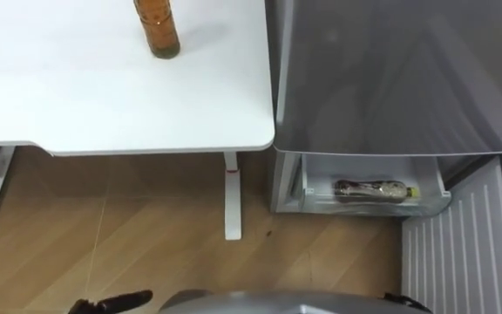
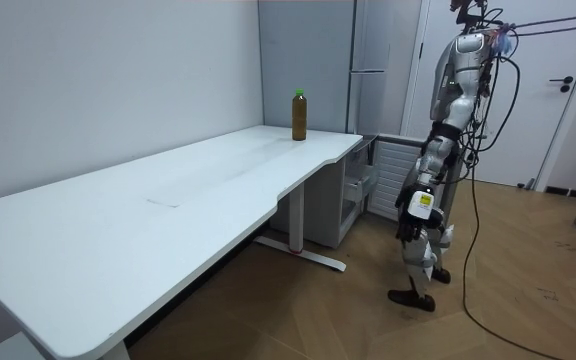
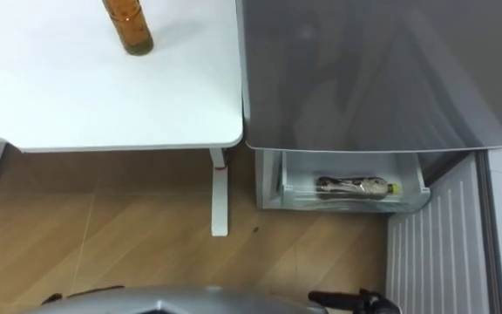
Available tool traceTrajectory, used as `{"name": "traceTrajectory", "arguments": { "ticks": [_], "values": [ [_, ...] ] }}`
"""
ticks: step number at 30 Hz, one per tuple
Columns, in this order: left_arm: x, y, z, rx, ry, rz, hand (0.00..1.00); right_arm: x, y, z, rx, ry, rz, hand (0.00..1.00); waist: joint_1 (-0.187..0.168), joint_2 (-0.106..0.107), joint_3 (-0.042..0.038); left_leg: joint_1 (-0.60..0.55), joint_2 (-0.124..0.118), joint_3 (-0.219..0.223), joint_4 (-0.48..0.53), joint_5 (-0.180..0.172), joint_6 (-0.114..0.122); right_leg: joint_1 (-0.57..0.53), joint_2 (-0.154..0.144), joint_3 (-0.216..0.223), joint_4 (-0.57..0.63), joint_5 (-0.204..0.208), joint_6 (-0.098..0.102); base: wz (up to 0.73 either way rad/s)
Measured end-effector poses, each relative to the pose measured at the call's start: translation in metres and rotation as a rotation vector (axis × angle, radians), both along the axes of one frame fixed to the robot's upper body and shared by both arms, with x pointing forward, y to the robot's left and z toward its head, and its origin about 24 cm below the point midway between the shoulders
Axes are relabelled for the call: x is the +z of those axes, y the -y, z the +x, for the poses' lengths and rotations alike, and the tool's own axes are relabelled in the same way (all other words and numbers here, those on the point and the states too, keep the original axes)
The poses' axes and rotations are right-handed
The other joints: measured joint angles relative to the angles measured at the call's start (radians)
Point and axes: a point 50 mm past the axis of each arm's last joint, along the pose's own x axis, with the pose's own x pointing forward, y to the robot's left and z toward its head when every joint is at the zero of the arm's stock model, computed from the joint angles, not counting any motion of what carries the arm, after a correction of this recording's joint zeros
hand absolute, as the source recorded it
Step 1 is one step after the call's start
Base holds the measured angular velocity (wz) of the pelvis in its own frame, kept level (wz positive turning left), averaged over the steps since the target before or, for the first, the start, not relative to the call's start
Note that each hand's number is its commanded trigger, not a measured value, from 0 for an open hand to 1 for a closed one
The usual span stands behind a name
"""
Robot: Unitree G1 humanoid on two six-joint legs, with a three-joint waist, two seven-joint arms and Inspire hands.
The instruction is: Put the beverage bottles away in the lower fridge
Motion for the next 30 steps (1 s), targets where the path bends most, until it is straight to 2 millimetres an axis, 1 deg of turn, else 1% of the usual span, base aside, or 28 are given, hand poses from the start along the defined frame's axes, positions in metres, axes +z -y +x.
{"name": "traceTrajectory", "arguments": {
  "ticks": [1,4,6,7,8,10,13,15,16,19,20,21,22,23,24,25,30],
  "values": [
    [0.002,-0.003,0.001,0.088,0.032,0.006,0.0,0.0,0.0,-0.006,-0.015,-0.01,-0.005,0.0,0.003,-0.001,-0.0004,0.0,0.0,-0.003,-0.001,0.0,0.0,0.0,0.0,-0.001,0.001,0.0,0.0,0.04],
    [0.008,-0.011,0.009,0.246,0.11,0.049,0.0,0.0,0.001,-0.01,-0.015,-0.022,-0.023,0.0,0.01,-0.002,0.0007,0.011,0.0,-0.003,-0.007,0.0,0.0,0.006,0.0,0.0,0.002,0.0,0.0,0.0],
    [0.013,-0.016,0.017,0.301,0.152,0.083,0.0,0.0,0.002,-0.009,-0.017,-0.013,-0.026,0.0,0.012,-0.003,0.0049,0.022,-0.001,-0.002,-0.01,0.0,0.0,0.016,0.0,0.001,0.002,0.0,0.0,0.0],
    [0.017,-0.02,0.024,0.312,0.181,0.112,0.0,0.0,0.002,-0.009,-0.015,-0.006,-0.03,0.0,0.014,0.004,0.0029,0.021,0.0,-0.002,-0.008,0.0,0.0,0.016,0.0,0.0,0.002,0.0,0.0,0.0],
    [0.02,-0.022,0.029,0.316,0.198,0.128,0.0,0.0,0.002,-0.008,-0.008,-0.004,-0.031,0.0,0.017,0.004,0.0036,0.018,0.001,-0.002,-0.006,-0.001,0.0,0.015,0.001,0.001,0.003,0.0,0.0,0.0],
    [0.034,-0.031,0.047,0.337,0.283,0.211,0.0,0.001,0.003,-0.007,0.009,0.003,-0.042,0.0,0.022,0.007,0.0047,0.011,0.002,-0.006,-0.003,-0.003,0.001,0.01,0.002,0.002,0.01,0.0,0.0,0.0],
    [0.05,-0.037,0.063,0.358,0.367,0.294,0.0,0.001,0.003,-0.006,0.028,0.005,-0.047,0.0,0.034,0.012,0.0024,0.006,0.002,-0.005,-0.002,-0.004,0.002,0.004,0.002,0.007,0.018,0.0,0.0,-0.03],
    [0.068,-0.047,0.072,0.388,0.433,0.386,0.0,0.001,0.003,-0.005,0.036,0.013,-0.05,0.0,0.042,0.01,0.0011,0.009,0.001,-0.005,-0.002,-0.003,0.003,0.004,0.0,0.004,0.017,0.0,0.0,0.0],
    [0.077,-0.05,0.076,0.411,0.467,0.424,0.0,0.001,0.003,-0.006,0.035,0.014,-0.053,0.0,0.053,0.011,0.0004,0.012,0.001,-0.005,-0.003,-0.002,0.004,0.004,0.0,0.004,0.017,0.0,0.0,0.0],
    [0.091,-0.055,0.08,0.437,0.512,0.489,0.0,0.001,0.004,-0.007,0.043,0.014,-0.055,0.0,0.067,0.013,-0.0022,0.012,0.0,-0.006,-0.005,-0.001,0.004,0.002,-0.001,0.004,0.017,0.0,0.0,0.0],
    [0.099,-0.056,0.084,0.447,0.54,0.509,0.0,0.001,0.004,-0.008,0.045,0.016,-0.056,0.0,0.079,0.013,-0.0029,0.011,0.0,-0.007,-0.007,0.0,0.003,0.001,-0.001,0.002,0.016,0.0,0.0,0.06],
    [0.108,-0.057,0.089,0.442,0.57,0.543,0.0,0.001,0.003,-0.007,0.048,0.017,-0.055,0.0,0.085,0.011,-0.0052,0.005,-0.001,-0.012,-0.005,0.0,0.003,-0.001,0.0,-0.002,0.016,0.0,0.0,0.11],
    [0.119,-0.06,0.093,0.425,0.597,0.597,0.0,0.001,0.003,-0.006,0.049,0.02,-0.054,0.0,0.087,0.007,-0.0075,0.004,-0.002,-0.017,-0.003,0.001,0.003,-0.001,0.0,-0.007,0.015,0.0,0.0,0.13],
    [0.124,-0.061,0.095,0.417,0.614,0.624,0.0,0.001,0.003,-0.006,0.05,0.022,-0.053,0.0,0.087,0.005,-0.0089,0.005,-0.003,-0.019,-0.001,0.001,0.003,0.001,0.0,-0.009,0.015,0.0,0.0,0.15],
    [0.136,-0.064,0.099,0.406,0.652,0.679,0.0,0.001,0.003,-0.005,0.051,0.025,-0.052,0.0,0.087,0.002,-0.0086,0.011,-0.005,-0.03,0.001,0.001,0.003,0.012,-0.001,-0.016,0.015,0.0,0.0,0.18],
    [0.147,-0.065,0.103,0.393,0.694,0.725,0.0,0.001,0.003,-0.006,0.052,0.026,-0.048,0.0,0.085,-0.001,-0.0107,0.018,-0.009,-0.039,0.0,0.001,0.003,0.021,-0.002,-0.025,0.016,0.0,0.0,0.17],
    [0.177,-0.07,0.111,0.336,0.784,0.874,0.0,0.002,0.005,-0.008,0.053,0.037,-0.051,0.0,0.083,0.003,-0.0091,0.023,-0.012,-0.049,-0.003,0.0,0.004,0.033,-0.003,-0.032,0.015,0.0,0.0,0.07]
  ]
}}
